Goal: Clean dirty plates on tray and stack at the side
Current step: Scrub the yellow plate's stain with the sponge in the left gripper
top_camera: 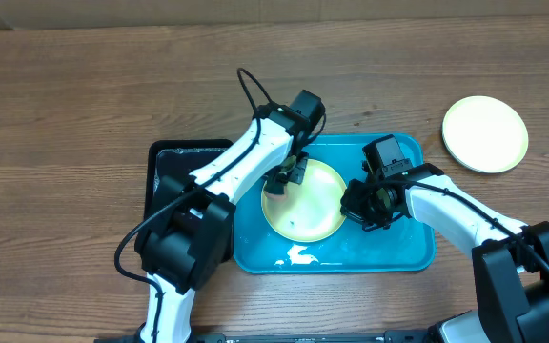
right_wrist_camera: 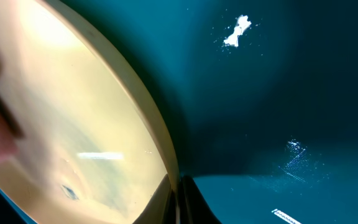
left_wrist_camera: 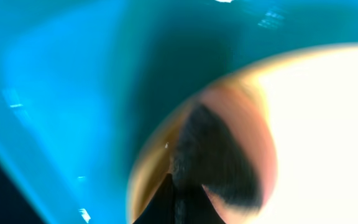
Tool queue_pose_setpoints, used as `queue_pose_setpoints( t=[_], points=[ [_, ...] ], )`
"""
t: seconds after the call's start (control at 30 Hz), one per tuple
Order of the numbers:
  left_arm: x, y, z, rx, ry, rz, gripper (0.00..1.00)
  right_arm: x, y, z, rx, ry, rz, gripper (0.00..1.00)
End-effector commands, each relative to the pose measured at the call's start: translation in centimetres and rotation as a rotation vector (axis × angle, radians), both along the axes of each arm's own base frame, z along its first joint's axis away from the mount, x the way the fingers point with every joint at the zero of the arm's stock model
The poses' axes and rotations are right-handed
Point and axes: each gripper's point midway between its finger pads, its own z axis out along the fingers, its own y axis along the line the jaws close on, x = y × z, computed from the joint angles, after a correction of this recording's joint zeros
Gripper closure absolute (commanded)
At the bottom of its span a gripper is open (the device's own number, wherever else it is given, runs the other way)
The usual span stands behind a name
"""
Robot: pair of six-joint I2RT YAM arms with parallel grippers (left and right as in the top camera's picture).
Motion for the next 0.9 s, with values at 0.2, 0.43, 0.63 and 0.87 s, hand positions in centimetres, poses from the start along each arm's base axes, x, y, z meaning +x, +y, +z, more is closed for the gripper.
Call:
queue_pose_setpoints(
  t=[0.2, 0.43, 0.63, 0.87],
  points=[
    [-5.5, -6.2, -0.9, -0.119, 0.135, -0.226, 0.96, 0.6, 0.1, 0.3, 0.000, -0.016, 0.000, 0.96],
    [-8.0, -7.8, -0.5, -0.215, 0.242, -0.233, 0.96, 0.6, 0.1, 0.3, 0.000, -0.017, 0.000, 0.96],
    [-7.9, -5.1, -1.6, -0.097, 0.233, -0.212, 0.96, 0.7, 0.1, 0.3, 0.001, -0.019, 0.000, 0.96],
    [-7.6, -0.2, -4.7, 0.060, 0.198, -0.119, 0.96, 0.6, 0.1, 0.3, 0.001, -0.018, 0.001, 0.96]
  ],
)
